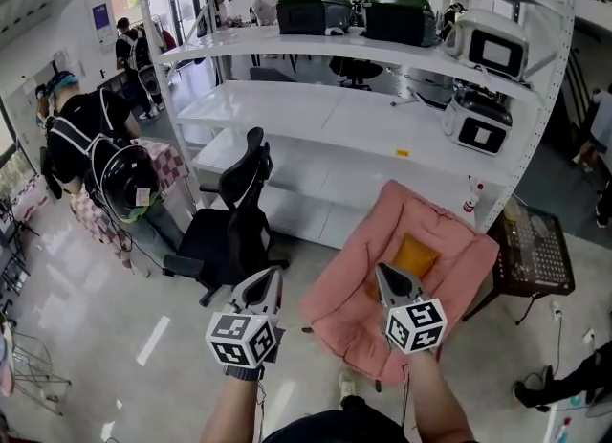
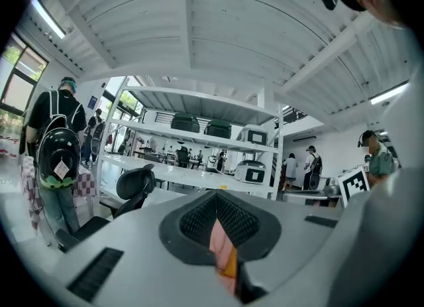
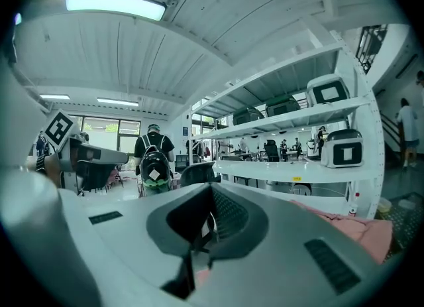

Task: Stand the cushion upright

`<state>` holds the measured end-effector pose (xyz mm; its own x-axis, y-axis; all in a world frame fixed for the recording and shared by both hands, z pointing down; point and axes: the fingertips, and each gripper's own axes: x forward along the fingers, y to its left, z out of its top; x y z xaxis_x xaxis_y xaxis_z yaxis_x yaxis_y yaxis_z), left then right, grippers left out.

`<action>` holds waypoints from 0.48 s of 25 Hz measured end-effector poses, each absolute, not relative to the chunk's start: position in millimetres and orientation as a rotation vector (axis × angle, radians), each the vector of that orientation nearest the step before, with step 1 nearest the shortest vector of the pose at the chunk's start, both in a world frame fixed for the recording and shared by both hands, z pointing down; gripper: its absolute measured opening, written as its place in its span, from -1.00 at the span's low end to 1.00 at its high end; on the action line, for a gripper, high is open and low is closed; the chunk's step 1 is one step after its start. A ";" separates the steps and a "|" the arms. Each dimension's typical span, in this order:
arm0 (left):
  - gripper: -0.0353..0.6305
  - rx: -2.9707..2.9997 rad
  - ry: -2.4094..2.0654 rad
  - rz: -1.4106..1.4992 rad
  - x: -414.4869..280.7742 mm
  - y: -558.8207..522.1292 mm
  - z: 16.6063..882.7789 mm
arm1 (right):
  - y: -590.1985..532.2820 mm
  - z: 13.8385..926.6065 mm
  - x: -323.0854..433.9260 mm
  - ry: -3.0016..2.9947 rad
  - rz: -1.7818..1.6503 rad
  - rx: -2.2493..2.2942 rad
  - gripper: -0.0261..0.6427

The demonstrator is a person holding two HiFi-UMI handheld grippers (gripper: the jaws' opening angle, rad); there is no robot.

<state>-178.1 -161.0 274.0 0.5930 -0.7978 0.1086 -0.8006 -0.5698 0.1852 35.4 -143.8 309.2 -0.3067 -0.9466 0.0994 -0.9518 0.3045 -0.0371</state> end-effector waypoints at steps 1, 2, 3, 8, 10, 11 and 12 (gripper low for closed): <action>-0.88 2.607 -1.330 0.016 -179.9 -160.2 273.2 | -143.0 308.0 33.5 -2.492 0.132 1.811 -0.91; -0.88 2.608 -1.332 0.013 -181.4 -159.6 272.2 | -142.2 307.0 32.3 -2.493 0.128 1.809 -0.91; -0.88 2.609 -1.335 0.010 -182.7 -159.1 271.1 | -141.5 306.2 31.5 -2.494 0.124 1.808 -0.91; -0.88 2.613 -1.347 -0.004 -188.9 -157.0 264.9 | -139.4 302.1 28.6 -2.497 0.121 1.814 -0.91; -0.88 2.614 -1.352 -0.008 -191.9 -156.3 263.1 | -138.7 299.7 25.5 -2.500 0.112 1.812 -0.91; -0.88 2.614 -1.353 -0.010 -193.3 -156.2 262.4 | -138.7 298.6 23.8 -2.501 0.107 1.811 -0.91; -0.88 2.616 -1.354 -0.012 -194.6 -156.1 261.8 | -138.8 297.7 22.3 -2.503 0.103 1.810 -0.91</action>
